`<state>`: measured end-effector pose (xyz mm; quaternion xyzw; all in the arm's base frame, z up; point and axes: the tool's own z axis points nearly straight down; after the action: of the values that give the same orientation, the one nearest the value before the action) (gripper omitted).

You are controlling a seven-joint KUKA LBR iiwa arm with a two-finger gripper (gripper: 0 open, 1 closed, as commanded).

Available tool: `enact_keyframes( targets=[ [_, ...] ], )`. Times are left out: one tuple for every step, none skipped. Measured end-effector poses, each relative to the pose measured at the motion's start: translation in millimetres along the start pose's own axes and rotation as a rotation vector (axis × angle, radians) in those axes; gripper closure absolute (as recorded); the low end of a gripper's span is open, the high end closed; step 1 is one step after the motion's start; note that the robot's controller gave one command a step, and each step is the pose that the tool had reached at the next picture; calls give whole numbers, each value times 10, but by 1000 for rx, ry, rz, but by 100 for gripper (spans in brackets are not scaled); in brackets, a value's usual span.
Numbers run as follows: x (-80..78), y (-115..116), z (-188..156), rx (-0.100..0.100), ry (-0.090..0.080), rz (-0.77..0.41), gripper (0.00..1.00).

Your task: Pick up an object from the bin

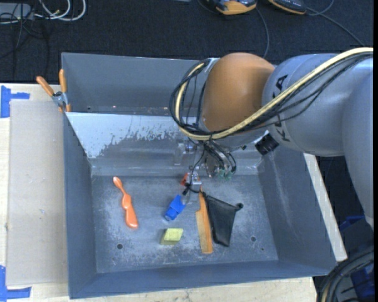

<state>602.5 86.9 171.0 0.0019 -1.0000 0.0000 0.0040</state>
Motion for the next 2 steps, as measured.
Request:
enact_keyframes(
  targets=[
    [-11,-4,-48,-1,-7,2,0],
    [42,-122,207,-2,-11,75,0]
  ],
)
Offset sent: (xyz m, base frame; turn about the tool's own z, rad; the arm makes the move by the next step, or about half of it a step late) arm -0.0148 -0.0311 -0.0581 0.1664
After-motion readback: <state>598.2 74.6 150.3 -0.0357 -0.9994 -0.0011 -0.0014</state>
